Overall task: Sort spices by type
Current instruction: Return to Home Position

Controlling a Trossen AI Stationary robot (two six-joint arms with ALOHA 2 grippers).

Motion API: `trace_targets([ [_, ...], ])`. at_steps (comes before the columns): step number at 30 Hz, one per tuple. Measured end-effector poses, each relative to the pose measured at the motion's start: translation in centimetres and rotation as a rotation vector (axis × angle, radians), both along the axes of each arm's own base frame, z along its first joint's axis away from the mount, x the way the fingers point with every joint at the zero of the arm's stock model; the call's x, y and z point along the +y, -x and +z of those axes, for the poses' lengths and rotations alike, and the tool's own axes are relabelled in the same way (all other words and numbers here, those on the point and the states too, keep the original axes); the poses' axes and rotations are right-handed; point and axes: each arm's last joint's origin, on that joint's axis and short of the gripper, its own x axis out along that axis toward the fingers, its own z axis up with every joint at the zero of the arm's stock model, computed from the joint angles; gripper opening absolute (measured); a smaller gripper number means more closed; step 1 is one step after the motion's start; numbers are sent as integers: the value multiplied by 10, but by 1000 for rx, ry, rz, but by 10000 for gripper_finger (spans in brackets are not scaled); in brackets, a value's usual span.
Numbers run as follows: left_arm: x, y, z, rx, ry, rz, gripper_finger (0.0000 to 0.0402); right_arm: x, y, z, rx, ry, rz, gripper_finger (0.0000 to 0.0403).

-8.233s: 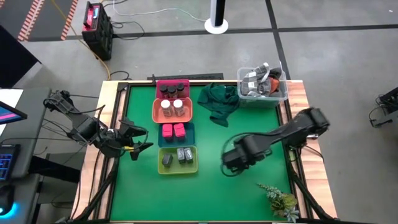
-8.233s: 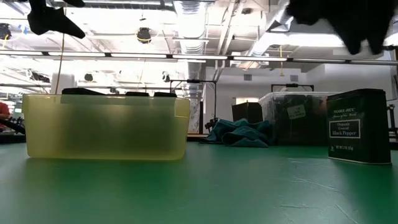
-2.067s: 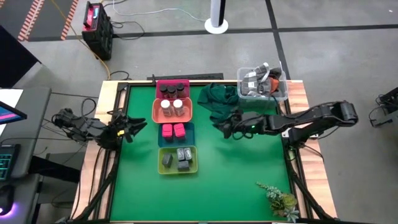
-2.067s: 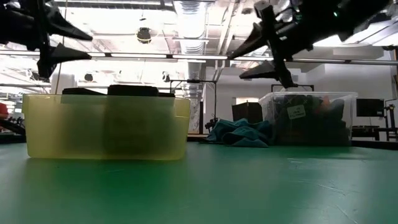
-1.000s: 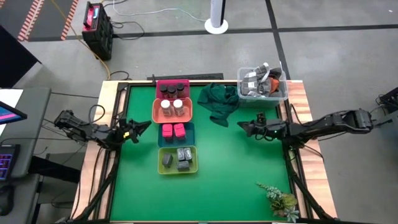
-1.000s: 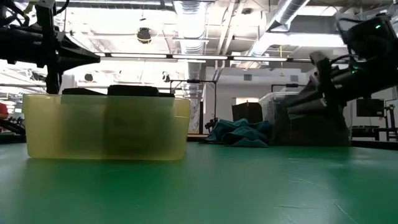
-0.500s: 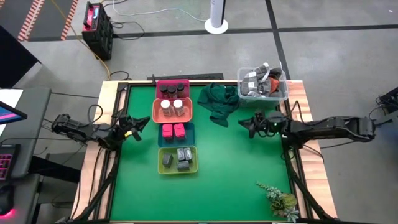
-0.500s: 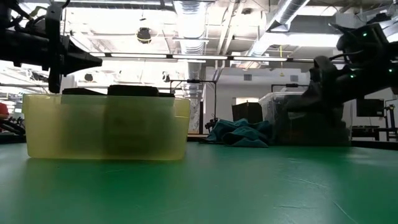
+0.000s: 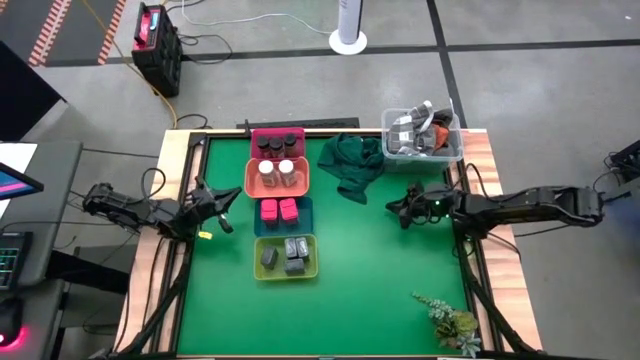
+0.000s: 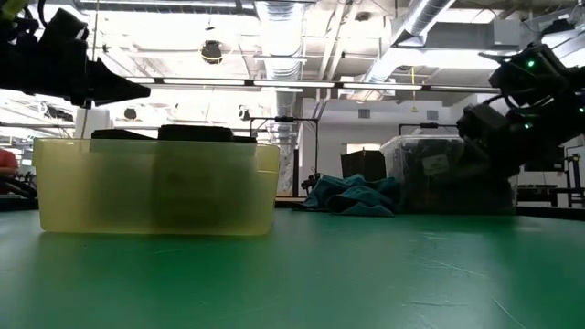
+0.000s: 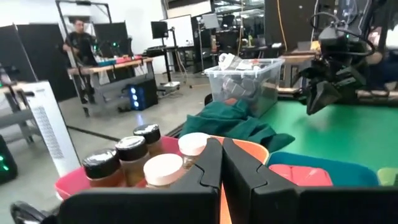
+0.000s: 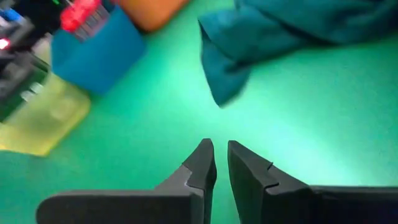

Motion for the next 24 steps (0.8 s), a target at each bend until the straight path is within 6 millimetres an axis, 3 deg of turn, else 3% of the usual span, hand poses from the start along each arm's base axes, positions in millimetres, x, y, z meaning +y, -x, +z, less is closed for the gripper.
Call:
trace_targets([
  [8, 0, 0, 0, 0, 2, 0, 0, 2, 5, -9, 107, -30, 0, 76],
  [24, 0, 0, 0, 6, -6, 0, 0, 2, 6, -10, 115, -32, 0, 77],
])
